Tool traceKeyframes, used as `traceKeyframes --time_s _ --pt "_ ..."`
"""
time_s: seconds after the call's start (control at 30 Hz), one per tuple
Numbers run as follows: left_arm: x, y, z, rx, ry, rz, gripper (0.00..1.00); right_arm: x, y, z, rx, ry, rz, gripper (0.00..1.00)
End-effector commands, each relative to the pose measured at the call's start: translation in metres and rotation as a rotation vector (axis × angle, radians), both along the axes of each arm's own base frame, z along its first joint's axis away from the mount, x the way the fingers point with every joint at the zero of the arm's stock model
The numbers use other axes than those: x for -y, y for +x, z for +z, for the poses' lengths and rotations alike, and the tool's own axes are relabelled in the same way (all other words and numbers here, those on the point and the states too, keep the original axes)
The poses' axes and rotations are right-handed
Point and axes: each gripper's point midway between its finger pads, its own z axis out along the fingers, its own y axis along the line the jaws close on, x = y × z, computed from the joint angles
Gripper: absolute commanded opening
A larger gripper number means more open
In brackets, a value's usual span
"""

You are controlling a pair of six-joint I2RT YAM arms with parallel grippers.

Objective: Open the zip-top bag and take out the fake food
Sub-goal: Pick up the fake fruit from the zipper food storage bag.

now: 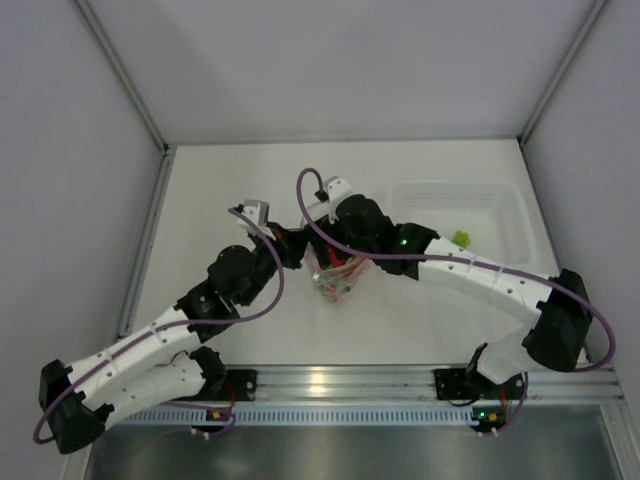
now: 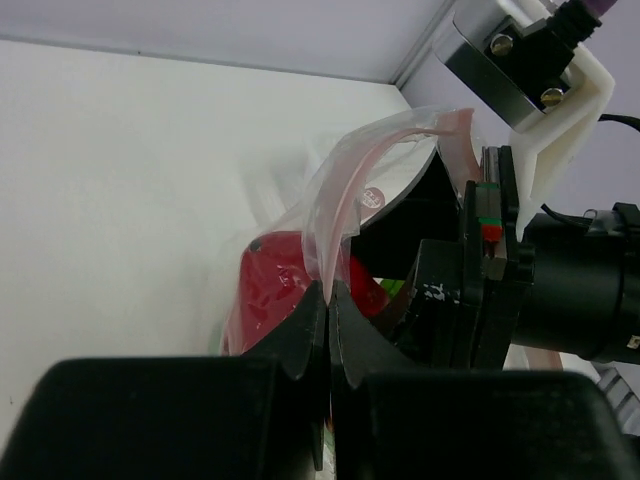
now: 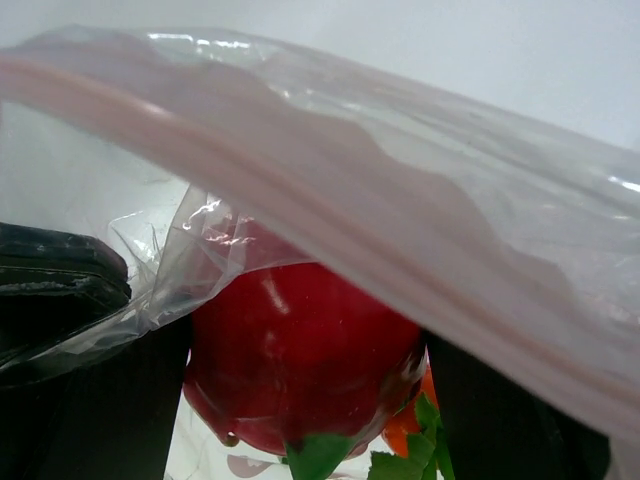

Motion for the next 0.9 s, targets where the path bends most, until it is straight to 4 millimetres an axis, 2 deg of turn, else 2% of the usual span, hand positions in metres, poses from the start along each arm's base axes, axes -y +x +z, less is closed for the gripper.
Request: traceKeyframes --time_s 0.0,0.03,0.07,0.1,0.13,0.23,0.3,0.33,0.37,0.4,0.43,0.47,0.5,0.53,0.57,0.67,0.73,0.8,0.83,0.87 --pt "0.021 -0.012 0.027 0.071 -0.011 -0.127 0.0 -0.012 0.019 0.05 0.072 0.115 -0.079 0.0" --pt "0.024 -0.009 0.023 0.068 0.011 -0.129 0.0 -0.012 0.021 0.051 0.06 0.121 -0.094 0.0" --pt "0.027 -0.009 0.024 0.07 0.017 -0.141 0.0 -0.014 0.027 0.068 0.075 0.142 -0.113 0.0" --pt "0.029 -0.007 0.022 0.066 0.026 -0.14 0.0 -0.014 0.032 0.059 0.062 0.099 -0.135 0.0" --pt "0.031 -0.003 0.018 0.058 0.035 -0.131 0.0 -0.012 0.041 0.071 0.089 0.112 -0.186 0.0" --pt "0.028 0.008 0.026 0.069 0.044 -0.076 0.0 -0.012 0.06 0.067 0.117 0.118 -0.282 0.0" --pt "0.02 0.018 0.04 0.092 0.044 -0.003 0.0 -0.016 0.069 0.059 0.112 0.153 -0.321 0.0" --pt "0.016 0.021 0.039 0.09 0.081 0.021 0.0 -0.025 0.076 0.066 0.114 0.243 -0.342 0.0" --pt "0.012 0.024 0.042 0.091 0.1 0.045 0.0 -0.028 0.078 0.054 0.102 0.264 -0.345 0.0" --pt "0.007 0.027 0.06 0.111 0.093 0.073 0.0 -0.039 0.077 0.051 0.086 0.315 -0.322 0.0" --pt "0.0 0.03 0.055 0.097 0.152 0.107 0.0 -0.05 0.08 0.053 0.1 0.39 -0.308 0.0" --pt "-0.004 0.032 0.06 0.101 0.165 0.126 0.0 -0.06 0.08 0.055 0.101 0.44 -0.286 0.0" --pt "-0.007 0.034 0.074 0.114 0.162 0.142 0.0 -0.074 0.078 0.052 0.081 0.491 -0.248 0.0" --pt "-0.012 0.038 0.06 0.079 0.237 0.164 0.0 -0.079 0.076 0.043 0.071 0.515 -0.226 0.0" --pt "-0.014 0.041 0.058 0.069 0.258 0.169 0.0 -0.09 0.077 0.062 0.107 0.619 -0.19 0.0" --pt "-0.001 0.042 0.036 0.038 0.314 0.107 0.0 -0.103 0.077 0.046 0.083 0.656 -0.168 0.0" --pt "0.006 0.04 0.01 -0.008 0.333 0.072 0.0 -0.103 0.079 0.034 0.08 0.659 -0.188 0.0" --pt "0.017 0.037 -0.003 -0.016 0.316 0.017 0.0 -0.099 0.079 0.035 0.099 0.672 -0.188 0.0" --pt "0.021 0.034 -0.008 -0.019 0.299 -0.004 0.0 -0.098 0.077 0.026 0.089 0.657 -0.189 0.0" --pt "0.023 0.03 -0.025 -0.04 0.304 -0.03 0.0 -0.096 0.077 0.025 0.088 0.655 -0.193 0.0"
